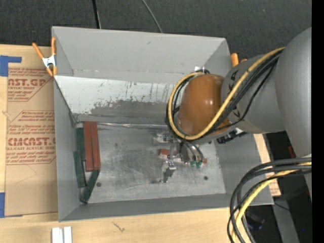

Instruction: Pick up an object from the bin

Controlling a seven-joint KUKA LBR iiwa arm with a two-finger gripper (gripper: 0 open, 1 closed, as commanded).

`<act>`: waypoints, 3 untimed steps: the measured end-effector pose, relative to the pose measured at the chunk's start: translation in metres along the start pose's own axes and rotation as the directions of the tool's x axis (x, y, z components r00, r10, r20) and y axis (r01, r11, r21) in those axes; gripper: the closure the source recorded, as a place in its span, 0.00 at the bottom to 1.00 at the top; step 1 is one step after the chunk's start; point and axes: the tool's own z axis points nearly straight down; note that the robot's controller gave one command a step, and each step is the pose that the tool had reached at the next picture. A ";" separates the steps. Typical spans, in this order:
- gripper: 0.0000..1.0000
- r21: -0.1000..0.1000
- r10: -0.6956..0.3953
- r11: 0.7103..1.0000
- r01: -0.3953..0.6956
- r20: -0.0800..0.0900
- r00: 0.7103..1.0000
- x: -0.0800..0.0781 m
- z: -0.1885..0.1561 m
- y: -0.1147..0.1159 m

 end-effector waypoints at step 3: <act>1.00 0.001 -0.026 1.000 0.026 -0.005 1.000 -0.045 -0.173 -0.063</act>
Offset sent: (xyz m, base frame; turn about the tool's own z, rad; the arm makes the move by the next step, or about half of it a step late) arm 0.0000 0.0000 0.0000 0.0000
